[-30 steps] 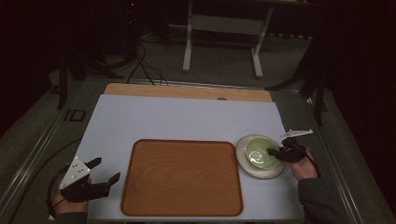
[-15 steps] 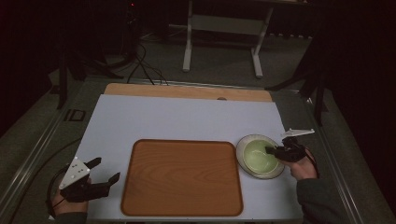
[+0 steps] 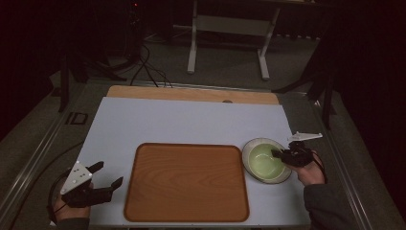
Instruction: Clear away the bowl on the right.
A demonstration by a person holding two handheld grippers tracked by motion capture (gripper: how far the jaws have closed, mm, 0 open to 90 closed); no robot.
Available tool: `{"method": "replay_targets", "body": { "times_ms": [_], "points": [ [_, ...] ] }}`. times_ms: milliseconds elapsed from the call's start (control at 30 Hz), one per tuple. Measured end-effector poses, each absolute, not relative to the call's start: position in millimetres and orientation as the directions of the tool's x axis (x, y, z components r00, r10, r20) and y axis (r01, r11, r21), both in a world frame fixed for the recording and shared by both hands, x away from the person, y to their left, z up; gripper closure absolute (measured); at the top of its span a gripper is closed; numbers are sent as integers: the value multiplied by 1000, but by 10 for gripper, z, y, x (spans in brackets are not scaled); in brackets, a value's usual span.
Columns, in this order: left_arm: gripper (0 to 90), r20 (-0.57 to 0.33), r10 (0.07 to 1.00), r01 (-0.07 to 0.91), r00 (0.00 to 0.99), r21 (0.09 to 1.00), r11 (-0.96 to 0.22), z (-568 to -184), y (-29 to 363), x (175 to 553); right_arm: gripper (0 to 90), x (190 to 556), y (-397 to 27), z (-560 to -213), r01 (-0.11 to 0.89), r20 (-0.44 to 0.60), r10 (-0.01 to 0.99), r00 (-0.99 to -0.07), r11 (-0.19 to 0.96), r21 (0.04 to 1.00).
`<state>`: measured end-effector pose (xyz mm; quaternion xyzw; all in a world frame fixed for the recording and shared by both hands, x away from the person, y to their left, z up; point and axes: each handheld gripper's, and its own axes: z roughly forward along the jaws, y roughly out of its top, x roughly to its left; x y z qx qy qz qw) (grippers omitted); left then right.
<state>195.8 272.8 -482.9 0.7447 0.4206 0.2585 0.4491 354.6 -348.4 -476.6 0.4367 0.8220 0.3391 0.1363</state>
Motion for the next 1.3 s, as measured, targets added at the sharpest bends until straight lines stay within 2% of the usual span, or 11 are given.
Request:
{"method": "replay_targets", "body": {
  "times_ms": [1300],
  "points": [
    [154, 7, 860, 397, 511, 885, -243, -4831, 2728, 1959, 818, 3465, -3365, -4556, 540, 13, 793, -609, 403, 739]
  ]
}}
